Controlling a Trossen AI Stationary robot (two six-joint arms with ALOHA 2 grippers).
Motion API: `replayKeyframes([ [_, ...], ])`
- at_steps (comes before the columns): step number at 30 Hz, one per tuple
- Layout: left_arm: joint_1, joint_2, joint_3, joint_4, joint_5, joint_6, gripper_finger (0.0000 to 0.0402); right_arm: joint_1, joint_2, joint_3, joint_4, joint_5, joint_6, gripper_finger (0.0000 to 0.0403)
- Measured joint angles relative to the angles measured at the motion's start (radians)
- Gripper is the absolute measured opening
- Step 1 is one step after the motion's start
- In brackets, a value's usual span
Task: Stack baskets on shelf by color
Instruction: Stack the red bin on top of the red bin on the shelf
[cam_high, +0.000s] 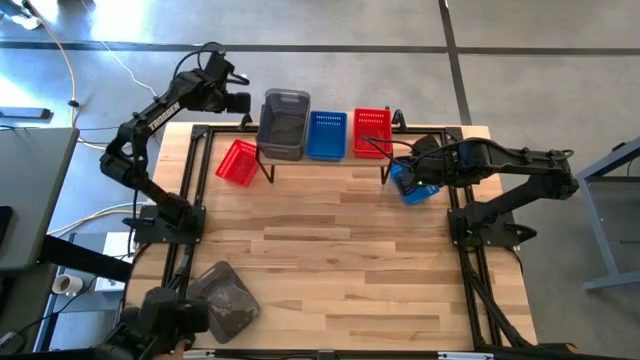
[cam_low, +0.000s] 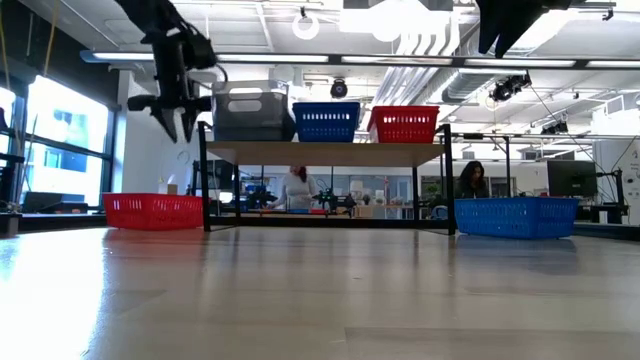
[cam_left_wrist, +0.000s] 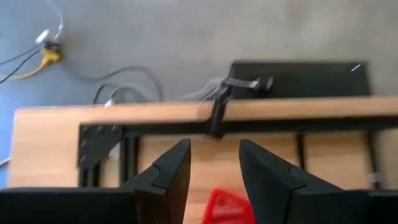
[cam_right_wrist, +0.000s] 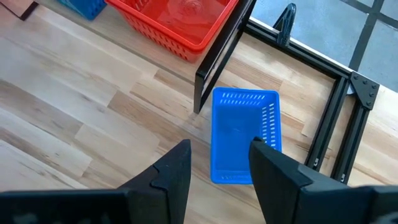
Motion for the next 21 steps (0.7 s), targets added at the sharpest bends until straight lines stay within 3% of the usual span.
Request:
replayKeyframes([
  [8, -0.012, 0.044, 0.000, -0.035, -0.051, 0.076, 0.0126, 0.000, 0.000, 0.000, 0.008, 0.000, -0.001, 0.0145],
  [15, -0.012, 0.043, 0.000, -0.009, -0.034, 0.067, 0.0126, 0.000, 0.000, 0.000, 0.013, 0.000, -0.008, 0.0145],
  [21, -0.013, 0.002, 0.000, -0.025, 0.041, 0.076, 0.0126, 0.000, 0.000, 0.000, 0.017, -0.002, -0.008, 0.0145],
])
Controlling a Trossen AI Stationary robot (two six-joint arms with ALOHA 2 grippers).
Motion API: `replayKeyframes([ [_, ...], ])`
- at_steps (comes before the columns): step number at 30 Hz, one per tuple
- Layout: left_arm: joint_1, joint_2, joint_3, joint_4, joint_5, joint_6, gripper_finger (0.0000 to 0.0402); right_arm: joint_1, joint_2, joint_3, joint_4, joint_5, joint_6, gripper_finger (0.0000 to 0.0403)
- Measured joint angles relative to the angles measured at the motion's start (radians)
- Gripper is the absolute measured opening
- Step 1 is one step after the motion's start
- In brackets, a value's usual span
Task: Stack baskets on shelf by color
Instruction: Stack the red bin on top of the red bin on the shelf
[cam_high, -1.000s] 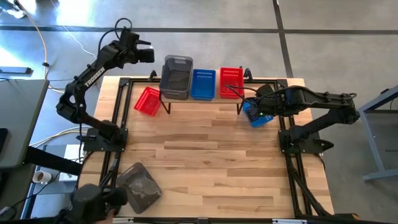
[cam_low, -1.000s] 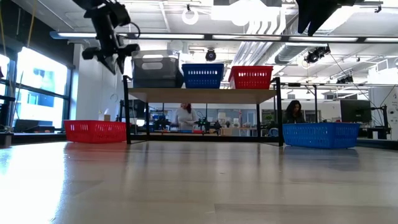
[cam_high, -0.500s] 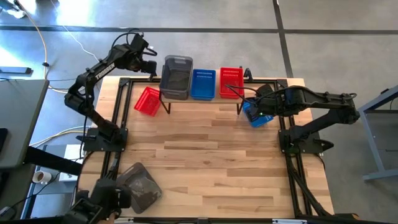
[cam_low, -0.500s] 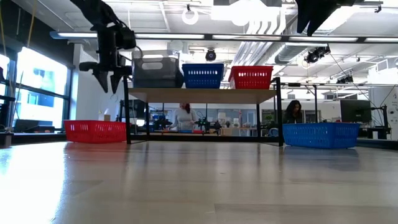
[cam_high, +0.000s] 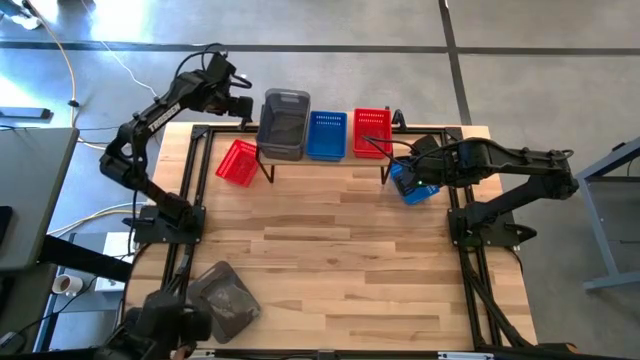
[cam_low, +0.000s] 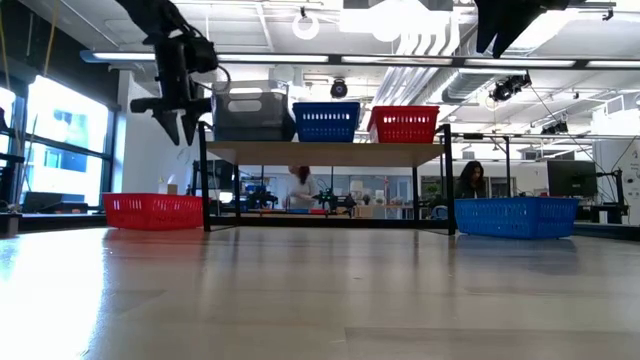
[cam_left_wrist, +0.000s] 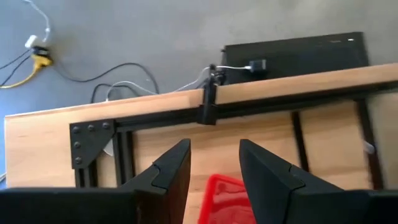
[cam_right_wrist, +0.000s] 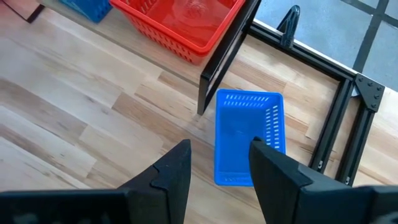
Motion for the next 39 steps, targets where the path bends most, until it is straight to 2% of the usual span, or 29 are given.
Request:
replayKeyframes([
  [7, 0.000, -0.097, 0.001, 0.017, 0.092, 0.007, 0.0126, 0.000, 0.000, 0.000, 0.008, -0.001, 0.000, 0.0145],
  [12, -0.001, -0.114, 0.063, -0.004, 0.187, -0.023, 0.0126, 0.000, 0.000, 0.000, 0.030, -0.001, -0.027, 0.0145],
  [14, -0.008, -0.114, 0.111, -0.048, 0.212, -0.018, 0.0126, -0.002, 0.000, 0.000, 0.035, -0.002, -0.027, 0.0145],
  [25, -0.116, -0.117, 0.340, -0.399, 0.194, 0.061, 0.0126, -0.002, 0.000, 0.000, 0.036, -0.011, -0.027, 0.0145],
  [32, -0.296, -0.169, 0.289, -0.496, 0.147, 0.067, 0.0126, -0.002, 0.000, 0.000, 0.036, -0.012, -0.027, 0.0145],
  [39, -0.489, -0.295, 0.119, -0.491, 0.075, -0.010, 0.0126, -0.002, 0.000, 0.000, 0.036, -0.013, -0.027, 0.0145],
])
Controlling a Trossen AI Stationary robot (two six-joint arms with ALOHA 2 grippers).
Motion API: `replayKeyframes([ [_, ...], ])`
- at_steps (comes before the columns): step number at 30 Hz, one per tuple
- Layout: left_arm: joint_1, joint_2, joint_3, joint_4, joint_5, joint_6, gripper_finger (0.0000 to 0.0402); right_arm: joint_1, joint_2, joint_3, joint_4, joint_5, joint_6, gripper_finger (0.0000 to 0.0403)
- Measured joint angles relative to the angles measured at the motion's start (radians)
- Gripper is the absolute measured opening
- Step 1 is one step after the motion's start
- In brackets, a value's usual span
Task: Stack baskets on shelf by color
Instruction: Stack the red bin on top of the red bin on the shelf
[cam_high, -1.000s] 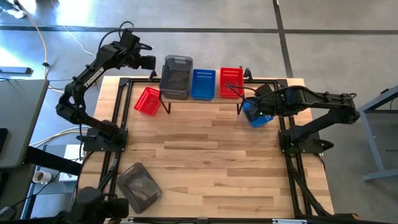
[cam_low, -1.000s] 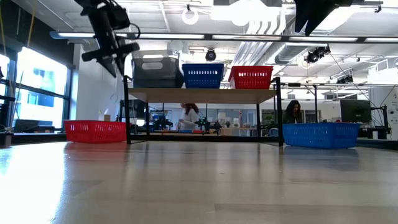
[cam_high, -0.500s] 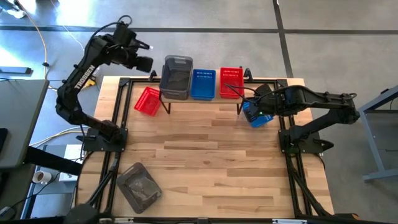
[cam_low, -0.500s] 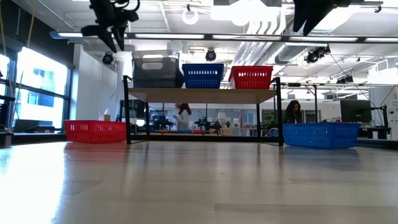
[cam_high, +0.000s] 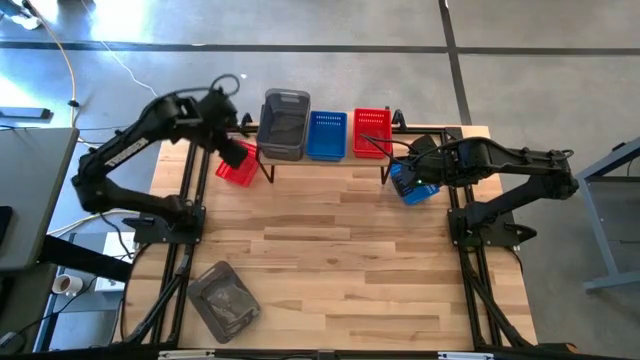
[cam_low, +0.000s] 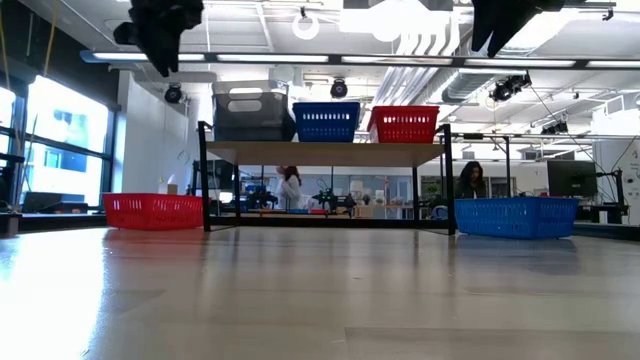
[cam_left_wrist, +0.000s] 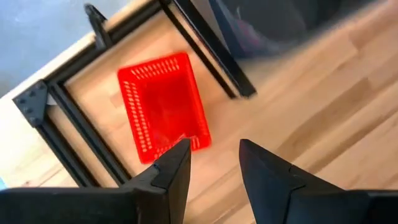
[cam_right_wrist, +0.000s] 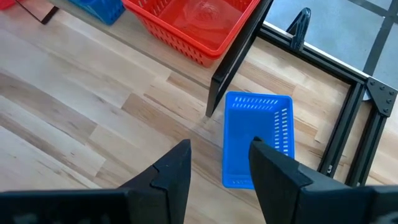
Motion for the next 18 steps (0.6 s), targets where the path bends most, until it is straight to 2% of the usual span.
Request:
replayKeyframes([
  [8, -0.152, -0.139, -0.259, 0.197, -0.017, -0.129, 0.0126, 0.000, 0.000, 0.000, 0.000, -0.002, -0.001, 0.0145],
  [18, -0.232, -0.127, -0.469, 0.241, -0.163, -0.227, 0.0126, 0.000, 0.000, 0.000, 0.000, -0.002, -0.019, 0.0145],
])
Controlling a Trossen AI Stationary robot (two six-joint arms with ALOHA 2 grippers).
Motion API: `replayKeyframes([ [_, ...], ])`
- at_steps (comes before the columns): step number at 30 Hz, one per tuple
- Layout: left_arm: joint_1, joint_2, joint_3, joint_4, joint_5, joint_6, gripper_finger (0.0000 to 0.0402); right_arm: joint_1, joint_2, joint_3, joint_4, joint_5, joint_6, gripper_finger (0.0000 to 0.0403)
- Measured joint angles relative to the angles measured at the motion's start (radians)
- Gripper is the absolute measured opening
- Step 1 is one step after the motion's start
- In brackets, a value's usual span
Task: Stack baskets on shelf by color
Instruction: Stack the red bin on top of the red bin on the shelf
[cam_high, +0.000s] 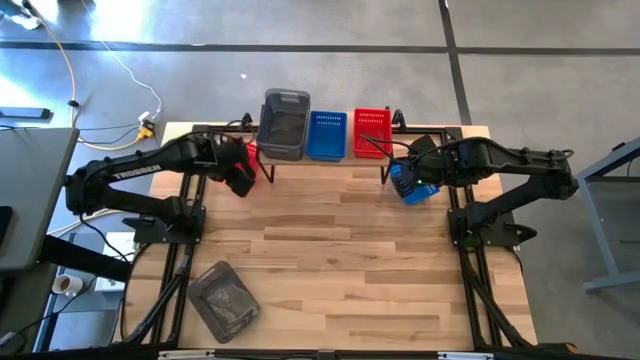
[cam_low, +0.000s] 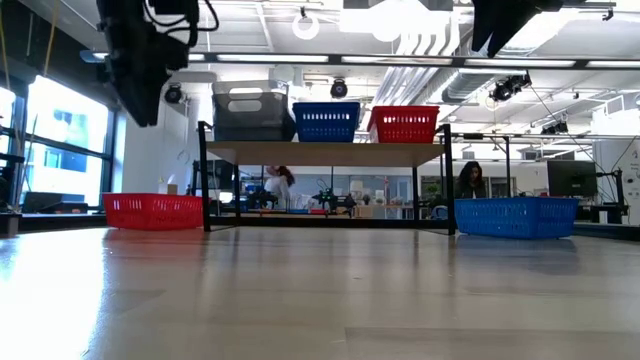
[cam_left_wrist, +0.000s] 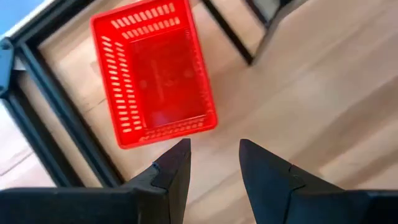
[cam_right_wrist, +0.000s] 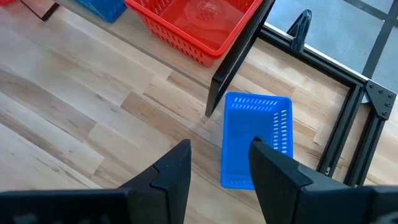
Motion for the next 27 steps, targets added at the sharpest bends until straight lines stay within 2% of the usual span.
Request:
replayKeyframes([
  [3, -0.015, 0.000, -0.044, 0.015, -0.029, -0.006, 0.0126, 0.000, 0.000, 0.000, 0.000, -0.001, 0.000, 0.0145],
  [13, -0.031, 0.001, -0.154, 0.030, -0.028, -0.006, 0.0126, 0.000, 0.000, 0.000, 0.000, -0.001, -0.007, 0.0145],
  [22, -0.031, 0.017, -0.164, 0.034, -0.037, -0.001, 0.0126, 0.000, 0.000, 0.000, 0.000, -0.021, -0.007, 0.0145],
  [27, -0.031, 0.071, -0.164, 0.052, -0.036, 0.077, 0.0128, 0.000, 0.000, 0.000, 0.000, -0.054, -0.006, 0.0145],
])
